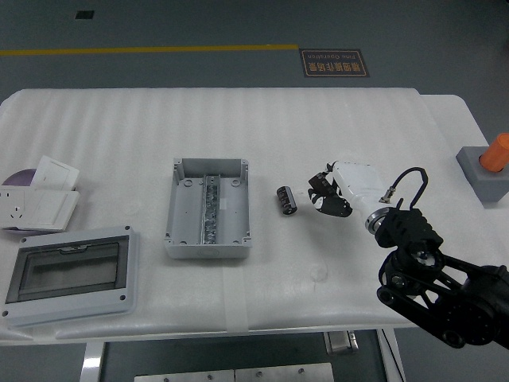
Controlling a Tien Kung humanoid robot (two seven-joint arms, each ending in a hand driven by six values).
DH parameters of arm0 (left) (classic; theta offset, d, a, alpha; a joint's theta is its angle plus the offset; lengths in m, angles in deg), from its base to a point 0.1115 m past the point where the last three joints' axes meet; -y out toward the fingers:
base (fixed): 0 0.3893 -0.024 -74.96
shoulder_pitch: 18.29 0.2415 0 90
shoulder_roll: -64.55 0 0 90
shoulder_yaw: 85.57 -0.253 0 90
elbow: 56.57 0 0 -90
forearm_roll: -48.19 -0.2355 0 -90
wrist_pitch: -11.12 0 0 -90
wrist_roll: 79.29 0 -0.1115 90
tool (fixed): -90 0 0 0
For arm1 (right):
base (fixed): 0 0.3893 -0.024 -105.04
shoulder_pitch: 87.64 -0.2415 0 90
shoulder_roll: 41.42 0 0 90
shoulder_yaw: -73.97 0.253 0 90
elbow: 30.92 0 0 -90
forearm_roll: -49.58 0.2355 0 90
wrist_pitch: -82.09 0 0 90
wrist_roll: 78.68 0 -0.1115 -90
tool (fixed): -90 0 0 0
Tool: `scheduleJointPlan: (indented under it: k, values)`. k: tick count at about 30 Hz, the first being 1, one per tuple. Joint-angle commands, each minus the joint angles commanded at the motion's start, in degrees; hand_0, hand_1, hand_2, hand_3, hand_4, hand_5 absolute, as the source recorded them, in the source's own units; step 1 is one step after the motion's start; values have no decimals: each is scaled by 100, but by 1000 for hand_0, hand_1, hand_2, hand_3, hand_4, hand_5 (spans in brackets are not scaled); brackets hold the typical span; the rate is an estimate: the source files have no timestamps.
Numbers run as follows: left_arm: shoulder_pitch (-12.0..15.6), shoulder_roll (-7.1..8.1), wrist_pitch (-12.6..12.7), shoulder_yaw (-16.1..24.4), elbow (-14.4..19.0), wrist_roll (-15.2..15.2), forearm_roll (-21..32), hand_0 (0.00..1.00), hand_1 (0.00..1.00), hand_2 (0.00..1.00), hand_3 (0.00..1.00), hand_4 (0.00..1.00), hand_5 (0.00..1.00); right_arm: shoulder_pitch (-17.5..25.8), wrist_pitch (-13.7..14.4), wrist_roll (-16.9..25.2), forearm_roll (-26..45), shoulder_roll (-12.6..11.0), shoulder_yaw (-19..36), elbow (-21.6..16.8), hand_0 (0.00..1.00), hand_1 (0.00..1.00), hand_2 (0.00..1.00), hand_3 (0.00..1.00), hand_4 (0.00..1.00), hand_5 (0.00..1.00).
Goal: Pick up the battery,place it into the box
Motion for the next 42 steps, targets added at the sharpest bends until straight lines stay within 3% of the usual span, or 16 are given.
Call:
scheduleJointPlan:
  k: [14, 20, 22, 26, 27, 32, 33, 34, 38, 39, 42]
  values:
    - [8, 39, 0, 128, 1, -40, -167, 603, 668, 568, 553, 467, 499, -1391, 393, 341, 1008, 719, -1273, -268, 310, 421, 365, 548, 288, 31]
    - [12, 62, 1, 196, 4, -70, -263, 603, 668, 568, 553, 468, 504, -1668, 458, 726, 1310, 879, -1634, -136, 299, 418, 361, 554, 293, 34]
    - [11, 69, 1, 207, 6, -74, -279, 603, 669, 568, 553, 469, 506, -1683, 409, 855, 1400, 937, -1713, -41, 299, 418, 363, 561, 300, 29]
    - [14, 73, 0, 216, 8, -80, -297, 603, 669, 568, 553, 469, 506, -1595, 53, 980, 1369, 1046, -1682, 157, 299, 418, 363, 561, 300, 29]
    - [16, 71, -1, 221, 8, -83, -306, 603, 669, 568, 553, 470, 510, -1583, -13, 999, 1361, 1054, -1674, 188, 393, 476, 509, 649, 299, 52]
    - [11, 64, -7, 224, 10, -89, -312, 603, 669, 568, 553, 470, 510, -1589, -350, 1062, 1335, 1069, -1766, 311, 393, 476, 509, 649, 299, 52]
    - [8, 65, -8, 222, 10, -89, -310, 603, 669, 568, 553, 471, 510, -1595, -396, 1060, 1335, 1071, -1784, 321, 463, 553, 615, 695, 300, 276]
    - [2, 65, -8, 219, 9, -87, -307, 603, 669, 568, 553, 471, 510, -1610, -449, 1053, 1314, 1071, -1805, 332, 463, 553, 615, 695, 300, 276]
    - [-9, 66, -9, 218, 9, -86, -310, 603, 669, 568, 553, 471, 510, -1654, -517, 1043, 1239, 1067, -1834, 367, 463, 553, 615, 695, 300, 276]
    - [-10, 65, -11, 216, 11, -86, -310, 602, 669, 568, 553, 472, 510, -1659, -499, 1046, 1227, 1067, -1836, 376, 523, 660, 695, 788, 372, 291]
    - [-8, 61, -15, 226, 12, -95, -322, 602, 669, 568, 553, 472, 510, -1665, -400, 1060, 1186, 1064, -1828, 392, 523, 660, 695, 788, 372, 291]
